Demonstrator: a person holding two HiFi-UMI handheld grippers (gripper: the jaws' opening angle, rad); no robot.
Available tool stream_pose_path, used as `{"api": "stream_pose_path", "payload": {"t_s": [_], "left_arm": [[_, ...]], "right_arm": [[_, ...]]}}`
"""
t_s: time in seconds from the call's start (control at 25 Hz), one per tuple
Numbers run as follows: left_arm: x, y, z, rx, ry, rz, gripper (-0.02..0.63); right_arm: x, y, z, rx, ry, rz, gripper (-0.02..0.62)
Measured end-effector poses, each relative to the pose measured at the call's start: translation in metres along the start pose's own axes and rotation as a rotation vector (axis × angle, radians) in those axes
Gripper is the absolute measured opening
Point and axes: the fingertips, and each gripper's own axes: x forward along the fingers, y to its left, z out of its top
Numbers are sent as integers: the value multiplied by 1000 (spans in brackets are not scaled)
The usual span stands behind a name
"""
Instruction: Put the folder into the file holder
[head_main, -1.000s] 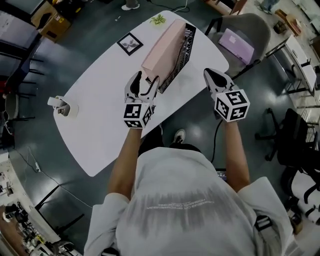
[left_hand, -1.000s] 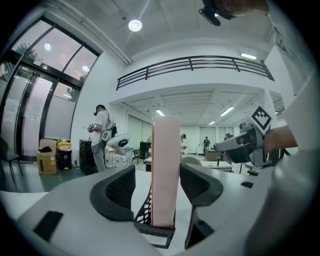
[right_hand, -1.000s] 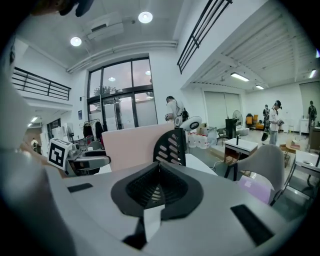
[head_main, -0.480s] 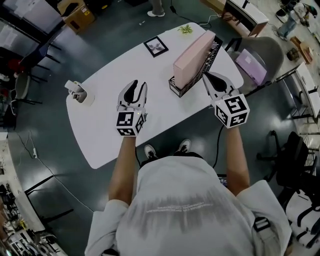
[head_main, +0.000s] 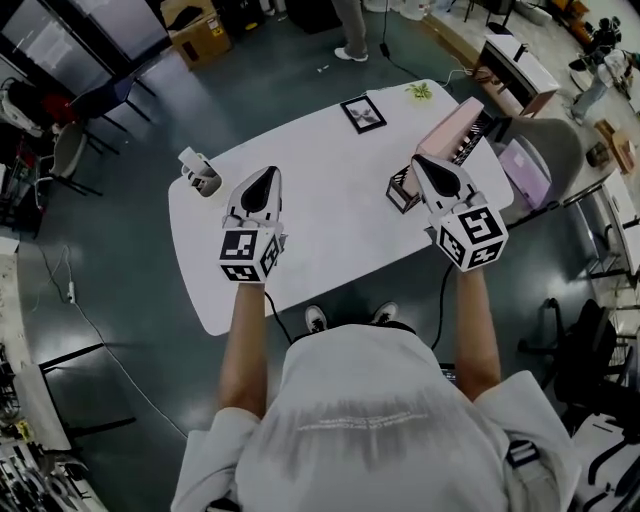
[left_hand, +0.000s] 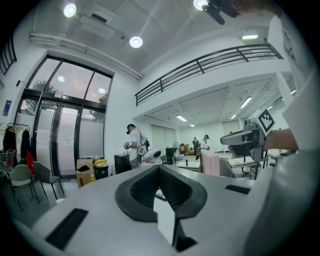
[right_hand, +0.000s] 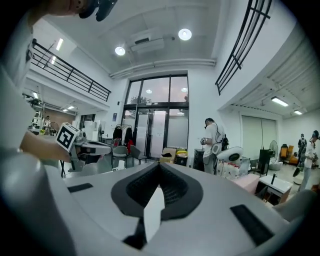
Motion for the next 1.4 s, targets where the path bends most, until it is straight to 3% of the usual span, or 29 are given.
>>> {"api": "stream_pose_path", "payload": {"t_s": [0.24, 0.56, 1.4], "left_arm": [[-35, 45, 29, -7, -32, 61, 15], [-59, 68, 59, 37, -81, 91, 15], [-72, 71, 112, 101, -144, 38, 15]], "right_arm": [[19, 37, 31, -64, -28, 26, 25], [39, 64, 65, -113, -64, 43, 26], [78, 105, 106, -160, -119, 125, 26]]}}
